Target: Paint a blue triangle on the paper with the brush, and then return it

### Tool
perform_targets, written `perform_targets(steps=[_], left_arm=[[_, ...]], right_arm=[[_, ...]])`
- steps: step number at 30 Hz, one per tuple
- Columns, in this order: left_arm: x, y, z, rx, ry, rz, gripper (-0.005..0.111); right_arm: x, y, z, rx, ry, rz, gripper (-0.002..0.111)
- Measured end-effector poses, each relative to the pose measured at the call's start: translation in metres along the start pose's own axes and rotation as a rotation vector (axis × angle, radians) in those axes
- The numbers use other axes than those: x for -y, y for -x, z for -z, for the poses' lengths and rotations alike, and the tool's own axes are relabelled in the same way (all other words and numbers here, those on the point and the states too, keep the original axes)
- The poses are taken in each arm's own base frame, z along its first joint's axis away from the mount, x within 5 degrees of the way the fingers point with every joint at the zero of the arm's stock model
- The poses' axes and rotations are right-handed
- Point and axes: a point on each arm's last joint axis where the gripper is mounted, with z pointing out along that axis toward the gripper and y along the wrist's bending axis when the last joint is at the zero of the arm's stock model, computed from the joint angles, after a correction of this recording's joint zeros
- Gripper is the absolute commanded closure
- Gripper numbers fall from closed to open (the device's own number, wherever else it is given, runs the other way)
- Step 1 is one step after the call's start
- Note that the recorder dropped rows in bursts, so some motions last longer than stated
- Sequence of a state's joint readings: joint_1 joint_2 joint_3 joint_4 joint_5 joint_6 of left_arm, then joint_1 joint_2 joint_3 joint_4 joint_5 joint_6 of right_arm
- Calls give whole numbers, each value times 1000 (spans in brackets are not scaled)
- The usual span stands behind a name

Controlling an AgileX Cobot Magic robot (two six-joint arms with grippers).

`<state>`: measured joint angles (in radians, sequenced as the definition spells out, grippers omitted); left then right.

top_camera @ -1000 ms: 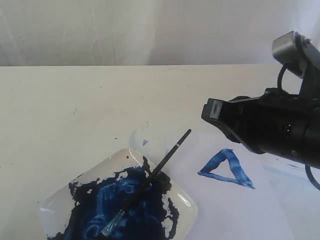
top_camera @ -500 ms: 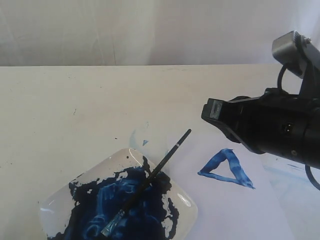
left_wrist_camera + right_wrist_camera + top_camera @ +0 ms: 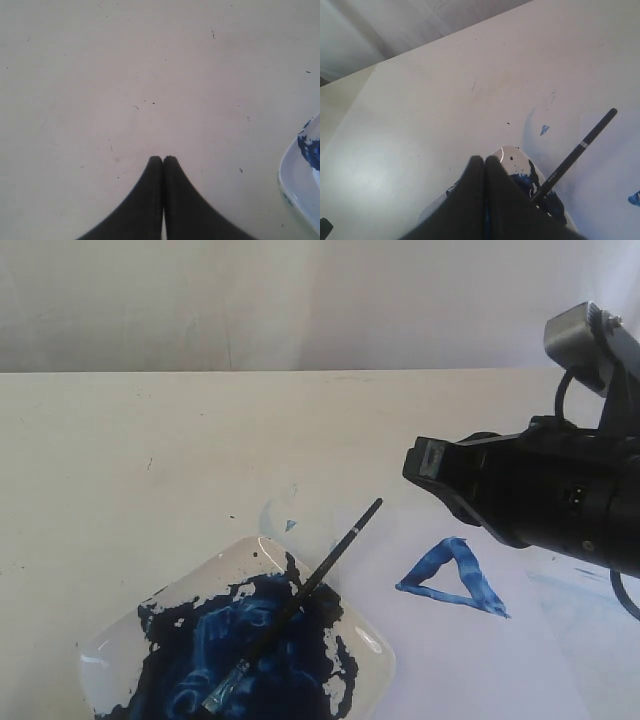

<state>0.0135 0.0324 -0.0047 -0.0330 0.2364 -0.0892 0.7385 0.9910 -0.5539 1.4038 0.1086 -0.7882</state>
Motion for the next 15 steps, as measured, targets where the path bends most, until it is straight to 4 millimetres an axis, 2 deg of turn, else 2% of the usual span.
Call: perform_targets(steps=[9, 12, 15], left_arm=[[0, 0, 0, 0, 0, 0, 107], [0, 0, 0, 0, -2, -1, 107], [0, 0, 0, 0, -2, -1, 107]], right_arm=[[-1, 1, 2, 7, 5, 1, 108], [-4, 4, 12, 41, 29, 5, 108], [-10, 12, 34, 121, 74, 12, 108]])
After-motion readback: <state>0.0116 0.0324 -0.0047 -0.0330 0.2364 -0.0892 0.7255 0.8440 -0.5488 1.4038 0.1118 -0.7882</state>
